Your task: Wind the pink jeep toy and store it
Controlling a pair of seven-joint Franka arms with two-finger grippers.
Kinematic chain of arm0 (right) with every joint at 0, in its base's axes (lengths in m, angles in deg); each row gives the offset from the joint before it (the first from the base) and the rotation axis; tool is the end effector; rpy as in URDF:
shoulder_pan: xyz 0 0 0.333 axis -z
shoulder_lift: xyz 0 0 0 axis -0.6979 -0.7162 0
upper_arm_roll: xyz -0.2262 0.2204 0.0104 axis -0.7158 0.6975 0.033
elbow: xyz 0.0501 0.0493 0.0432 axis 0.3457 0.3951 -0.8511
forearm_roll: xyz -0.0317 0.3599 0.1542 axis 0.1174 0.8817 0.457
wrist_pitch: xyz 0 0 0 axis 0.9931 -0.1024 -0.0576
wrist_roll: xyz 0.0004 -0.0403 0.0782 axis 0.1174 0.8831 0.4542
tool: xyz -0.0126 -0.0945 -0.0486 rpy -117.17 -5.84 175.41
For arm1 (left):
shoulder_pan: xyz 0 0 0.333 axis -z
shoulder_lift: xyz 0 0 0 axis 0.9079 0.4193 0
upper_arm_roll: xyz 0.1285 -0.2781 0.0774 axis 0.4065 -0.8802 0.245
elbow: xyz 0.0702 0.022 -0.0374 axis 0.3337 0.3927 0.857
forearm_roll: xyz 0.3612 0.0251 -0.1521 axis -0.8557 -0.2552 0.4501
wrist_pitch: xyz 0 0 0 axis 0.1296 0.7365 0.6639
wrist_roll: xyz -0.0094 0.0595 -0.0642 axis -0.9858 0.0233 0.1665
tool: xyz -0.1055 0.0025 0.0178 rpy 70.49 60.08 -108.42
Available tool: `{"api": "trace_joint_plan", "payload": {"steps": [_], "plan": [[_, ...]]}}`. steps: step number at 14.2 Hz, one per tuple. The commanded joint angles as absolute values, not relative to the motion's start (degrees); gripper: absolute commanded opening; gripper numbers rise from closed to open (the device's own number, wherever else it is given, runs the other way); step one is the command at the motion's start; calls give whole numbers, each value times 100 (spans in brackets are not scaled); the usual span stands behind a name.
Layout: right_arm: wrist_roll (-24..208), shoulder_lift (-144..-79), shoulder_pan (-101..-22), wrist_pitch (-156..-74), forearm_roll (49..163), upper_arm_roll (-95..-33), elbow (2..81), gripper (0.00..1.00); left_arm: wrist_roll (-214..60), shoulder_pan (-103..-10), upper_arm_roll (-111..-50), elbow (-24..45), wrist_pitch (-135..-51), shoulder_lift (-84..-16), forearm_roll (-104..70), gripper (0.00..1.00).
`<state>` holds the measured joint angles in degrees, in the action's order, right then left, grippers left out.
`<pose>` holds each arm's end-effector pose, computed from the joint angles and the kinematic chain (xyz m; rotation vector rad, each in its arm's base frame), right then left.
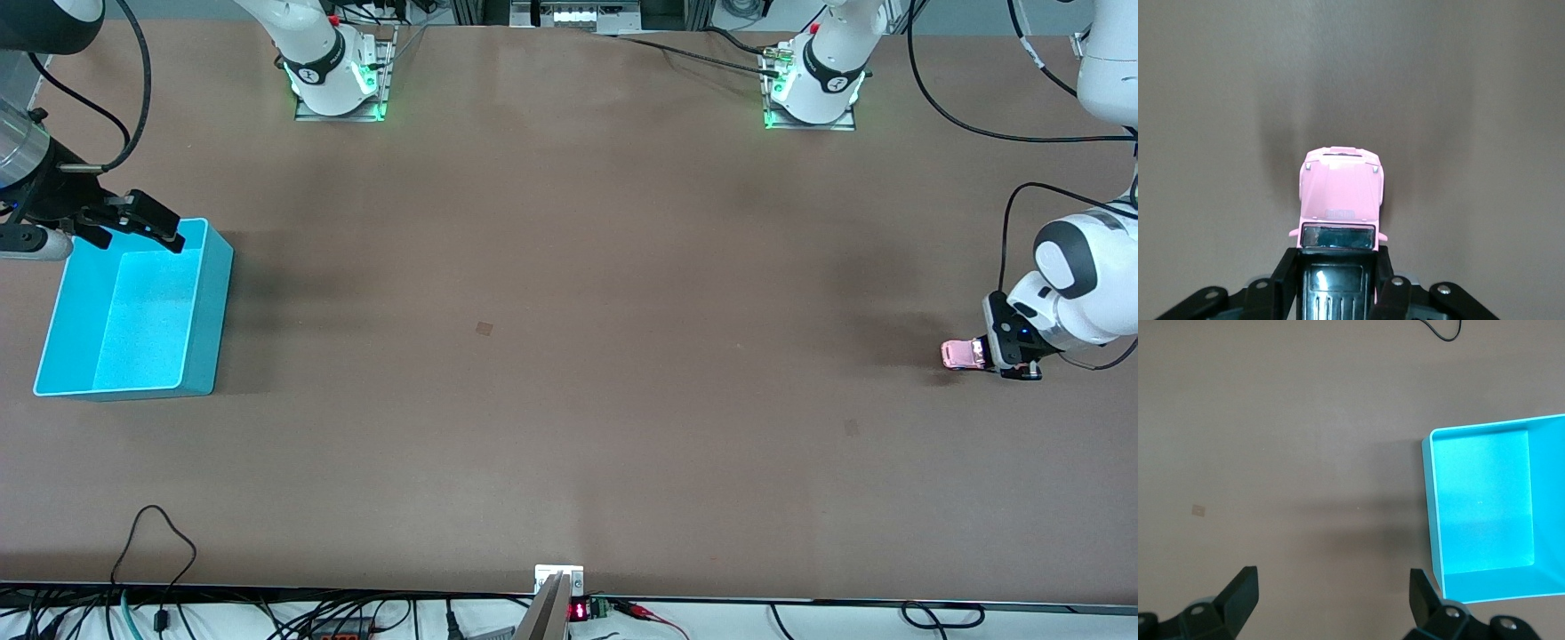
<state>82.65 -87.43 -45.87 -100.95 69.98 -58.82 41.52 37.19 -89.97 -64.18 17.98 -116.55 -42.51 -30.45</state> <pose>0.5644 0.0125 0.5782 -3.1259 0.0934 -0.0916 0.5886 0.2475 0.2012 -2.2350 2.1832 0.0453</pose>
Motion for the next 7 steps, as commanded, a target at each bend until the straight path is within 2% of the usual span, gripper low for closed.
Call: {"api": "trace_joint_plan", "payload": {"steps": [1, 6, 7], "plan": [[8267, -8679, -4584, -10046, 6931, -5865, 4144, 100, 4126, -9184, -6371, 1649, -11508, -3645, -3181, 14], [8267, -8679, -4584, -10055, 6948, -5865, 4153, 100, 4188, -9272, -6362, 1577, -11499, -3600, -3181, 15], [8267, -8679, -4584, -10055, 6948, -5865, 4153, 100, 4188, -9272, -6362, 1577, -11508, -3609, -3181, 20]]}}
